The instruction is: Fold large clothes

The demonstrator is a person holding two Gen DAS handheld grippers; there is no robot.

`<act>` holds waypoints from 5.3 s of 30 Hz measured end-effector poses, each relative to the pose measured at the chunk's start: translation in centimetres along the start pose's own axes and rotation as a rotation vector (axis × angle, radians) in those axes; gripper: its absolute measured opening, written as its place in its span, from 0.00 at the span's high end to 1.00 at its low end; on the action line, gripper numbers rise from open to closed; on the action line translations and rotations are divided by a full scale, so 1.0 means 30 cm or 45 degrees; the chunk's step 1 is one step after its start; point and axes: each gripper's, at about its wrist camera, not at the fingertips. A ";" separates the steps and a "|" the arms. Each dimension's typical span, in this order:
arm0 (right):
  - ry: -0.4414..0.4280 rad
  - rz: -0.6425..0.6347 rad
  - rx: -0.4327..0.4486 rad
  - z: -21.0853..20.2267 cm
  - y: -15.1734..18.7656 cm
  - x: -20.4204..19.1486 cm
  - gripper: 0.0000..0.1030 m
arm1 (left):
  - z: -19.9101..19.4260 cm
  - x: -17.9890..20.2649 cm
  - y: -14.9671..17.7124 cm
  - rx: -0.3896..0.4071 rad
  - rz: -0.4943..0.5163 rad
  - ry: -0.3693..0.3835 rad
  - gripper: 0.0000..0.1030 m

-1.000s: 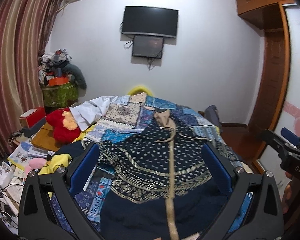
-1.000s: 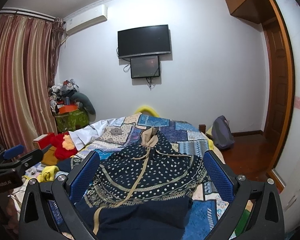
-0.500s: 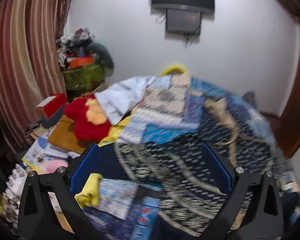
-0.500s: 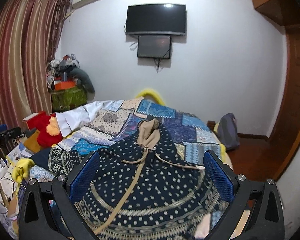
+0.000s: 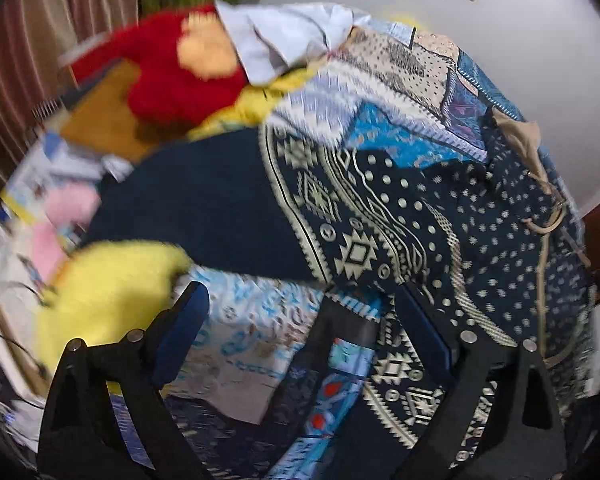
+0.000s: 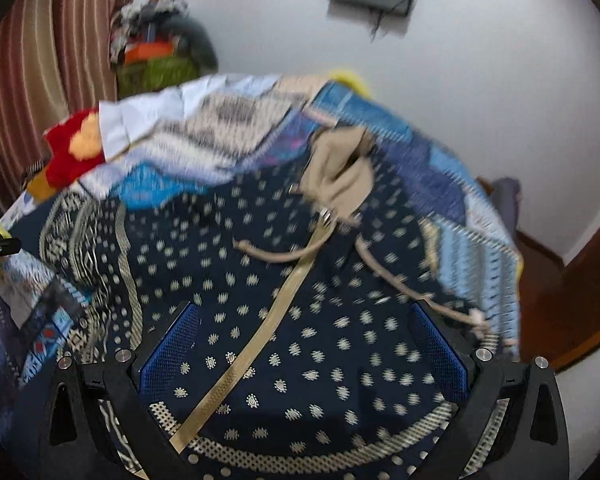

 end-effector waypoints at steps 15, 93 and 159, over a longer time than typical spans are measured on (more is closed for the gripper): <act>-0.158 -0.056 -0.182 0.178 0.049 -0.055 0.00 | 0.132 -0.083 -0.162 -0.005 -0.149 -0.117 0.89; -0.178 0.357 0.001 -0.250 0.165 0.372 0.00 | -0.200 0.970 -0.129 0.438 0.752 0.066 0.89; 0.180 0.108 -0.196 0.028 0.203 0.357 0.92 | 0.200 0.265 0.104 0.054 0.409 -0.337 0.25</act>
Point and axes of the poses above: each gripper's, at about its wrist camera, not at the fingertips, and z roughly the way its jaws point, x to its right, y to its underside, and after that the axes turned 6 degrees about y, right-handed
